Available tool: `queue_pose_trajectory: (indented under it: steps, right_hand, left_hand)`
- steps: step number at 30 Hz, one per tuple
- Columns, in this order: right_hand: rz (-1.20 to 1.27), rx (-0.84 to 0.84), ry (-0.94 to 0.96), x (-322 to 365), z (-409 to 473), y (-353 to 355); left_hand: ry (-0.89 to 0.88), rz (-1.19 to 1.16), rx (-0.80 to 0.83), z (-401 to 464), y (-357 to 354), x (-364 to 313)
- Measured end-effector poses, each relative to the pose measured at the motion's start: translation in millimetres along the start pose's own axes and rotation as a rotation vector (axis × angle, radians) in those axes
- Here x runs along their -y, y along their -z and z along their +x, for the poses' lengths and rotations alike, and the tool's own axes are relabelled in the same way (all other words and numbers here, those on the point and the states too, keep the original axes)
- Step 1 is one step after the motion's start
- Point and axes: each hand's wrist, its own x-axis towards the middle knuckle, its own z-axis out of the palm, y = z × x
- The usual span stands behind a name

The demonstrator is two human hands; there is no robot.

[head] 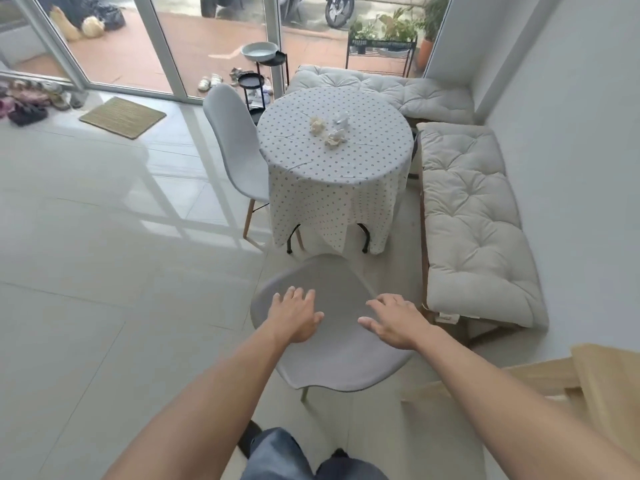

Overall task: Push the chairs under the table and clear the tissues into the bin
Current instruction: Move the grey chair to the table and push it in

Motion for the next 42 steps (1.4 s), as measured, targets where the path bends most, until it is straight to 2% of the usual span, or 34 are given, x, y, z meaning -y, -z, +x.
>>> queue_pose_trajectory:
  steps: [12,19,27,35,42]
  right_hand:
    - [-0.034,0.045,0.074,-50.8,-36.5,-52.8]
    - [-0.129,0.057,0.18,-66.8,-44.5,-66.1]
    - [-0.178,0.088,0.257,-74.3,-43.6,-63.2]
    - [-0.21,-0.018,0.275,-80.8,-37.8,-74.0]
    - [-0.172,-0.096,0.212,-66.6,-38.4,-77.3]
  left_hand:
    - [0.01,-0.046,0.086,-42.8,-72.1,-92.2]
    - [-0.021,-0.132,0.097,-57.0,-96.8,-122.7]
    - [-0.075,-0.213,0.15,-65.3,-107.3,-132.4]
    - [-0.124,-0.301,0.166,-55.8,-95.2,-127.5]
    - [-0.117,-0.315,0.153,-47.0,-84.5,-112.0]
